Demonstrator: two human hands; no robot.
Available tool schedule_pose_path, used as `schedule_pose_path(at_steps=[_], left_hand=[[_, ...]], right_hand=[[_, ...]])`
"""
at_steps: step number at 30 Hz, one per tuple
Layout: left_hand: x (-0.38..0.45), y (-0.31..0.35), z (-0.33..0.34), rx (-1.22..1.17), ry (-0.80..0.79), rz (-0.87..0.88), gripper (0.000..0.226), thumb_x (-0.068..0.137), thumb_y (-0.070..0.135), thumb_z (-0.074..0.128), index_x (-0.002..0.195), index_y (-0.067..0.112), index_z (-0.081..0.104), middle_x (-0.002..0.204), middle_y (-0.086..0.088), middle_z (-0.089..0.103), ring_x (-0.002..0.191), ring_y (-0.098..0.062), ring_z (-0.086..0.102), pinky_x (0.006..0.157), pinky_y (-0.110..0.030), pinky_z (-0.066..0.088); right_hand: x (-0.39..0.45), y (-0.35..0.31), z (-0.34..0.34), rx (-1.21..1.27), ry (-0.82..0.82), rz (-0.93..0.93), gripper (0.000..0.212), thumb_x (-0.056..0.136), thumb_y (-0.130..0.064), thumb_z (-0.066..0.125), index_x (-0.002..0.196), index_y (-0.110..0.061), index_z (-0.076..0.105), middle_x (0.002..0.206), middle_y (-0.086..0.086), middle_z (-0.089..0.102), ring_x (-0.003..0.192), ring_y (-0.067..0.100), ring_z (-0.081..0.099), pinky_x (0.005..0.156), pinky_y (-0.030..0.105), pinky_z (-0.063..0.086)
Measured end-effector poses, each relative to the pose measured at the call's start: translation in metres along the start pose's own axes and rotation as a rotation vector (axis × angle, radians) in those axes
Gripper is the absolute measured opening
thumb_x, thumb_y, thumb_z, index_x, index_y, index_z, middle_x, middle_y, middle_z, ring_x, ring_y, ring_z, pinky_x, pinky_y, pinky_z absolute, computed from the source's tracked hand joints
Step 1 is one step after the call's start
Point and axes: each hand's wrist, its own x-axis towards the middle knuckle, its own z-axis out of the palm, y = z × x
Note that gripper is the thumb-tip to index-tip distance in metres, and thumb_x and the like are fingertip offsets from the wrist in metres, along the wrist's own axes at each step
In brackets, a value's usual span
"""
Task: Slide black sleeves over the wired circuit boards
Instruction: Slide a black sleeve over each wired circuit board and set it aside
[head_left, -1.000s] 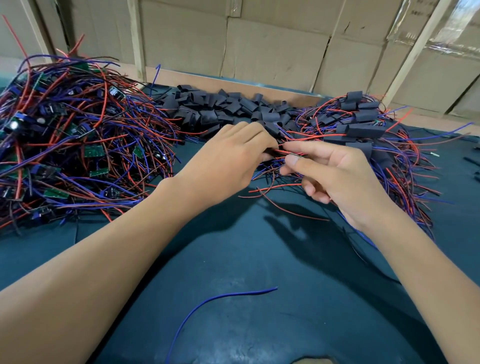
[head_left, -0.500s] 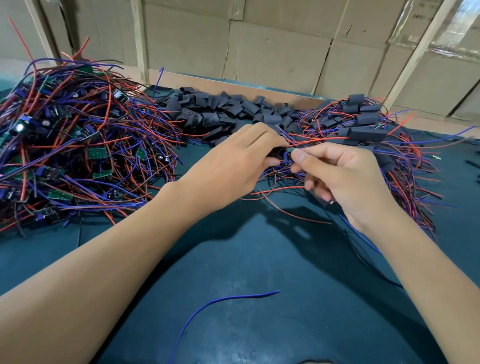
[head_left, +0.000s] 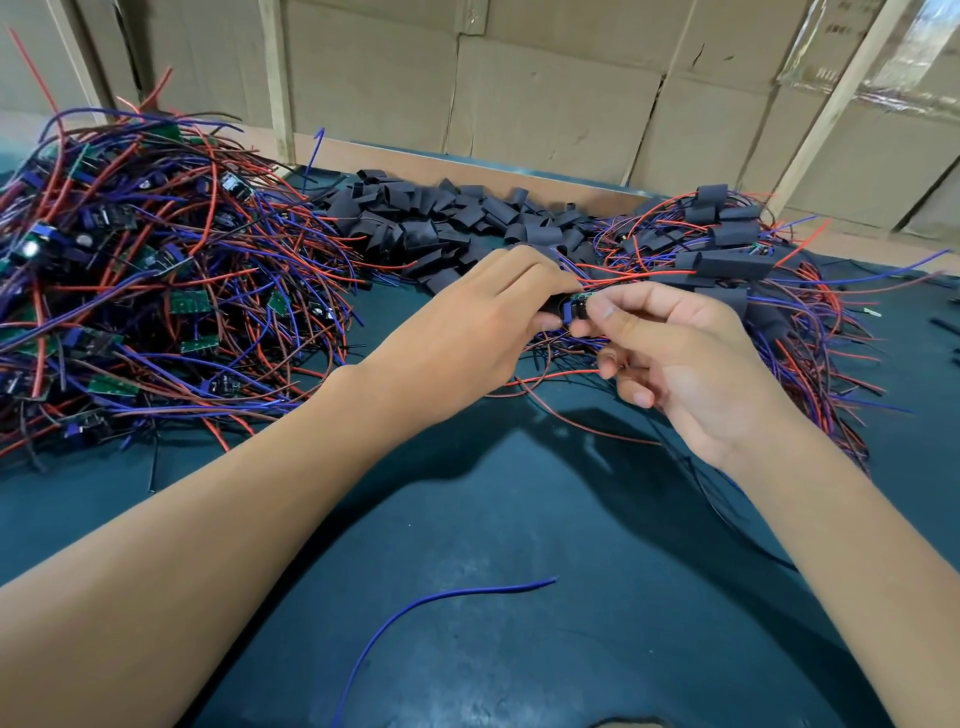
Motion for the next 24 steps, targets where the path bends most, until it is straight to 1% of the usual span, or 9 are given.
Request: schedule_pose_path(at_steps=[4,10,16,18,22,24], left_hand=[[0.0,-0.0009,-0.0003,-0.016,0.019,-0.005,0.025,0.097,0.0,0.058,0.122,-0.005,0.062,0.115,-0.02,0.063,0.104,-0.036,0.061,0.094,-0.046,0.049],[-0.0002,-0.0002,0.0018,-0.038,0.027,-0.003,0.027,0.097,-0.001,0.058,0.123,-0.003,0.062,0.117,-0.018,0.063,0.106,-0.035,0.062,0.094,-0.046,0.05],[0.0001,0.0003,0.0006,-0.046,0.015,-0.002,0.028,0.096,-0.001,0.06,0.124,-0.004,0.061,0.117,-0.019,0.062,0.106,-0.035,0.061,0.095,-0.046,0.049],[0.0,0.0011,0.0004,-0.048,0.012,-0.001,0.028,0.096,-0.002,0.06,0.124,-0.005,0.061,0.117,-0.019,0.062,0.106,-0.036,0.061,0.094,-0.046,0.049],[0.0004,0.0016,0.0003,-0.041,0.007,-0.001,0.029,0.097,-0.001,0.059,0.125,-0.004,0.061,0.117,-0.02,0.062,0.106,-0.037,0.061,0.095,-0.046,0.049],[0.0009,0.0016,0.0001,-0.034,0.007,-0.002,0.029,0.097,0.0,0.059,0.125,-0.004,0.06,0.116,-0.02,0.063,0.105,-0.037,0.061,0.094,-0.046,0.049]], right_hand=[[-0.0003,0.0012,0.0013,0.027,0.007,0.027,0.012,0.085,-0.022,0.073,0.094,-0.015,0.073,0.092,0.009,0.076,0.056,0.016,0.053,0.038,0.019,0.031],[0.0012,0.0003,-0.0001,0.082,-0.009,0.057,0.022,0.077,-0.024,0.073,0.096,-0.012,0.071,0.091,0.008,0.076,0.054,0.015,0.053,0.038,0.019,0.03],[0.0027,0.0014,-0.0007,0.098,0.0,0.068,0.016,0.074,-0.025,0.076,0.087,-0.017,0.076,0.091,0.009,0.076,0.054,0.015,0.053,0.038,0.02,0.03],[0.0022,0.0021,-0.0009,0.075,0.018,0.05,0.015,0.076,-0.025,0.076,0.089,-0.016,0.075,0.091,0.01,0.076,0.054,0.015,0.053,0.037,0.02,0.031],[0.0015,0.0021,-0.0014,-0.013,0.077,-0.006,0.002,0.089,-0.016,0.074,0.091,-0.015,0.074,0.09,0.011,0.077,0.054,0.015,0.054,0.037,0.02,0.031],[0.0016,0.0015,-0.001,-0.055,0.098,-0.035,0.001,0.091,-0.016,0.073,0.09,-0.017,0.074,0.091,0.012,0.077,0.054,0.015,0.054,0.037,0.021,0.031]])
